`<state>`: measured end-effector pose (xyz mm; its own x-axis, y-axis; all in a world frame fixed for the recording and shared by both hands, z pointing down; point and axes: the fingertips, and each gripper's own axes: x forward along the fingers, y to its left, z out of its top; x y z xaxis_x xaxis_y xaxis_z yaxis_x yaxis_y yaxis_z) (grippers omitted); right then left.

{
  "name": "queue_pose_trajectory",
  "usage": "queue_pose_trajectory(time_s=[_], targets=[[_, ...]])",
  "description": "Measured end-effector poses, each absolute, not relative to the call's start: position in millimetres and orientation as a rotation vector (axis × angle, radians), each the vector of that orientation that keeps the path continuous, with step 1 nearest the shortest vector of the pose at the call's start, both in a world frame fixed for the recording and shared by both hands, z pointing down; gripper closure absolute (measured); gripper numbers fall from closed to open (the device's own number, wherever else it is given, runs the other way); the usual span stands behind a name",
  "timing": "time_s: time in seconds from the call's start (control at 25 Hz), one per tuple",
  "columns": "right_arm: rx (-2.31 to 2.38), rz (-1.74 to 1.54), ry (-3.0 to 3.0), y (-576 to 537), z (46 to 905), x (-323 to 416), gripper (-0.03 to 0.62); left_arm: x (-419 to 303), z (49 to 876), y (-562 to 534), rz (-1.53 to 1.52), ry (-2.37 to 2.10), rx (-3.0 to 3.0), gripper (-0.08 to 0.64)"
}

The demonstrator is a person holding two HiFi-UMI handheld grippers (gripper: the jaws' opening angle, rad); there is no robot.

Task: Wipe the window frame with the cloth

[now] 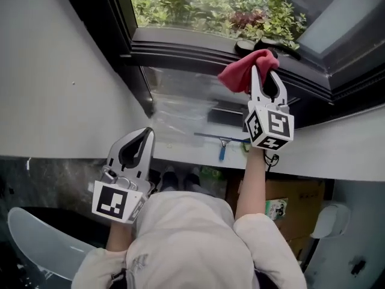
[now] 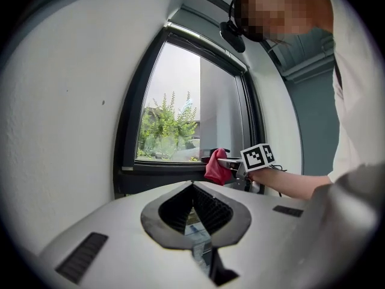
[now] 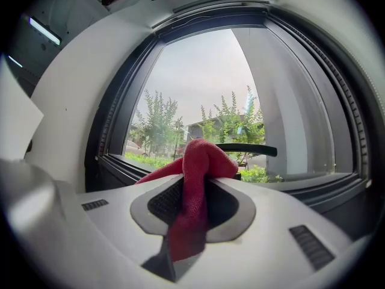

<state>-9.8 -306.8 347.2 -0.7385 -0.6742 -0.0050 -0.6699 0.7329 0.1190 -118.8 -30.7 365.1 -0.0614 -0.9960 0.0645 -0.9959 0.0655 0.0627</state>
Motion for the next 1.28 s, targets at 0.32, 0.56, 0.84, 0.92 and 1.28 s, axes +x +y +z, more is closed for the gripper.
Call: queue_pose_trajectory(time_s=[0.32,0.56,0.84,0.92,1.28], targets=[[0.951,-0.243,-3.017,-295,335,5,0.497,-113,362,-20,0.035,-2.371,1.966,0.552],[0.969,-0.364,-3.052,-295,309,45,0.497,-94,365,-30,-0.035,-2.399,1.948,0.552],[1.179,-0.416,-2.992,-315,281,112,0.497,-68,369,-57,-0.085,-2.308,2.042,0.552],[1.251,-0.439,-2.959,-317,278,130,0.497,-62,369,-63,-0.075,-2.282,2.078,0.552],[1.594,-0.565,-2.707,-344,255,196,0.497,-40,373,-119,-0.121,-2.029,2.246,0.552]])
